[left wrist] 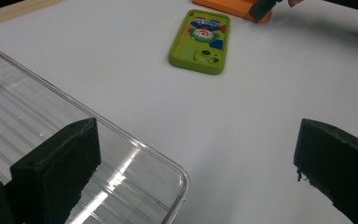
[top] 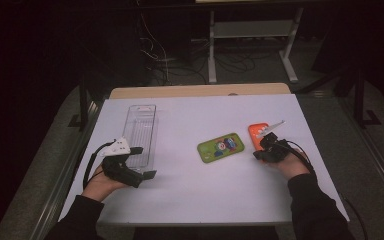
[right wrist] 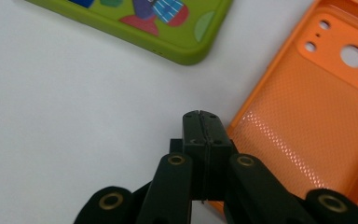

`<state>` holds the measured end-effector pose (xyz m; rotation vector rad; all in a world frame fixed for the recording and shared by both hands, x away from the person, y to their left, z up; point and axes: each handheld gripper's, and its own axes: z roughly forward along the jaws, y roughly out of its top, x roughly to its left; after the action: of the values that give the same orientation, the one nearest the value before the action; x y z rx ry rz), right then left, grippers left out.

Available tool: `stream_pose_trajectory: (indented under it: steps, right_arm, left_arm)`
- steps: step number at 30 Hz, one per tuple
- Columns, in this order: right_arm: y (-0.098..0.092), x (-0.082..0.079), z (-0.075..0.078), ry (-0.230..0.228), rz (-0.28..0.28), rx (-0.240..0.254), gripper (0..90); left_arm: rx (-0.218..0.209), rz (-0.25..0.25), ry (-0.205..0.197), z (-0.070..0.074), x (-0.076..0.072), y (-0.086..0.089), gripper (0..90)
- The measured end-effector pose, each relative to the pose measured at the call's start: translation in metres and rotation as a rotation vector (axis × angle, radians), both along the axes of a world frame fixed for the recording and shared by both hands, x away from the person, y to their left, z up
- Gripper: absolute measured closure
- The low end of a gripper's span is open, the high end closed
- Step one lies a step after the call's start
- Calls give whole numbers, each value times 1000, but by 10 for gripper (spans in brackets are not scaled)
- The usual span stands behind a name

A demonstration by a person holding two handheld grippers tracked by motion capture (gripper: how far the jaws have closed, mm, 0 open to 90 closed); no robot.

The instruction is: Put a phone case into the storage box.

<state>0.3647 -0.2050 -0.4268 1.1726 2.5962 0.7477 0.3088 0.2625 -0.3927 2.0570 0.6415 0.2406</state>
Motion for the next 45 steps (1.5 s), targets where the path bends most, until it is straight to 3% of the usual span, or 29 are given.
stream_pose_trajectory:
  steps: [10,15,18,22,24,27,28,30,34,35,39,45]
  right_arm:
    - [-18,2,0,-8,-56,-23,886]
    - [-20,-1,5,-16,-50,47,879]
    - [-19,-6,13,-36,-37,130,767]
    - [-15,-19,19,-61,-14,191,502]
    - [-11,-25,20,-75,1,199,365]
    - [-5,-34,20,-110,10,257,219]
    - [-5,-34,20,-110,10,257,219]
    - [0,-42,19,-150,31,281,116]
    - [6,-52,15,-157,52,288,45]
    - [11,-59,11,-148,83,288,17]
    - [21,-72,3,-109,155,271,0]
    - [29,-78,-3,-73,185,232,0]
  left_arm:
    - [2,-1,-1,0,0,0,1]
    - [1,0,3,0,0,0,1]
    - [1,2,7,0,0,-1,1]
    - [4,1,6,0,0,0,1]
    - [-3,2,4,0,0,-1,1]
    - [-2,0,3,0,0,-1,1]
    - [-2,0,3,0,0,-1,1]
    - [-6,0,1,0,0,-1,1]
    - [-7,2,2,0,-1,-1,1]
    - [-10,3,3,0,-1,-1,1]
    - [-3,-1,8,0,0,-1,1]
    - [-8,-3,14,0,0,-2,1]
